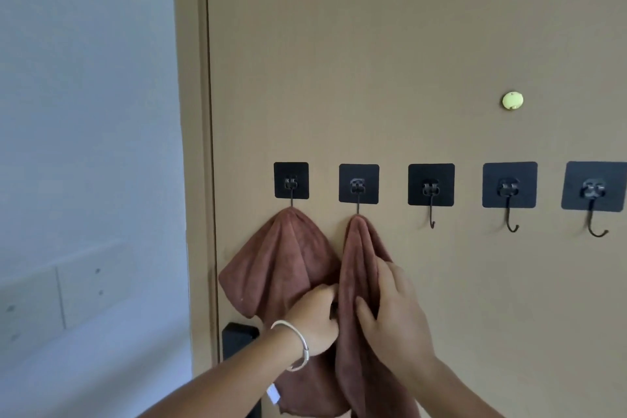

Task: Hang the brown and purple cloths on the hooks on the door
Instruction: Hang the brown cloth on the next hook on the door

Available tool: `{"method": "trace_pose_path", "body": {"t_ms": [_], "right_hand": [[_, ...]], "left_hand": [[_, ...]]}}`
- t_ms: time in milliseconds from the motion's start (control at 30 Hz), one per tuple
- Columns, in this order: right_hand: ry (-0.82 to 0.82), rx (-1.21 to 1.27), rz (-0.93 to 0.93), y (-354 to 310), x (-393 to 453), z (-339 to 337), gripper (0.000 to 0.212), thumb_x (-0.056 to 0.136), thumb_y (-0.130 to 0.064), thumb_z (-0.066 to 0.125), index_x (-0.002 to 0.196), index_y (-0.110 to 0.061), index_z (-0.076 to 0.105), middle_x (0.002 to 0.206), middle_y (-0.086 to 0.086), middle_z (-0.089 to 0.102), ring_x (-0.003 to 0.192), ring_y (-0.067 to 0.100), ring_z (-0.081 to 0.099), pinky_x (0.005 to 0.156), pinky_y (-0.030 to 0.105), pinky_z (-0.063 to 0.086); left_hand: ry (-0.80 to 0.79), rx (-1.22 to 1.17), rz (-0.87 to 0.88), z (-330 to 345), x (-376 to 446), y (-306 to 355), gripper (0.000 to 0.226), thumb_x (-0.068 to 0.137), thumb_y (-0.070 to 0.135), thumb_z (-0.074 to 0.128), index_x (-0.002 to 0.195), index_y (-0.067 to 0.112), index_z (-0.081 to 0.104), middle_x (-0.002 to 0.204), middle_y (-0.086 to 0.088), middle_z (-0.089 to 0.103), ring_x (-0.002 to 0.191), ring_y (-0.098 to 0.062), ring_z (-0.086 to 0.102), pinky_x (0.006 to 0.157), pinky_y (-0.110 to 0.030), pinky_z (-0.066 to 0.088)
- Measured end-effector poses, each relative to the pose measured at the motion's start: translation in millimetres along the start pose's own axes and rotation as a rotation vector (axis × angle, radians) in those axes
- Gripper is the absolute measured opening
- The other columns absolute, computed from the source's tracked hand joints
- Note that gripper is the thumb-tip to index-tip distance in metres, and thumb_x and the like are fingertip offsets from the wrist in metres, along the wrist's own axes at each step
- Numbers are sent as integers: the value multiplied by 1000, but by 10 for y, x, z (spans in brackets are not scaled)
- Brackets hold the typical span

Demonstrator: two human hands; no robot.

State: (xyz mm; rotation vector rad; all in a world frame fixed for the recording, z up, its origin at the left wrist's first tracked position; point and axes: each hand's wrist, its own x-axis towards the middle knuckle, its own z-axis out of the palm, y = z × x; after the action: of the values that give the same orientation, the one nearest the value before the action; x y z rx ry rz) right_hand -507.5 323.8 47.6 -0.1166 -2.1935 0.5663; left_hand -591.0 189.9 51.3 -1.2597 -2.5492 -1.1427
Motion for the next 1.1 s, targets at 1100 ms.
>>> {"method": "trace_pose_path", "body": {"t_ms": [1100], "right_hand": [[-206, -119, -200, -606, 47, 221, 54, 88, -24, 53, 141, -28, 41, 145, -14, 36, 133, 4, 36, 107, 18, 33]], "left_hand": [[170, 50, -207, -960, -106, -664, 35, 84, 28, 60, 117, 22, 53, 122, 5, 56, 110, -15, 56, 97, -34, 45]]}}
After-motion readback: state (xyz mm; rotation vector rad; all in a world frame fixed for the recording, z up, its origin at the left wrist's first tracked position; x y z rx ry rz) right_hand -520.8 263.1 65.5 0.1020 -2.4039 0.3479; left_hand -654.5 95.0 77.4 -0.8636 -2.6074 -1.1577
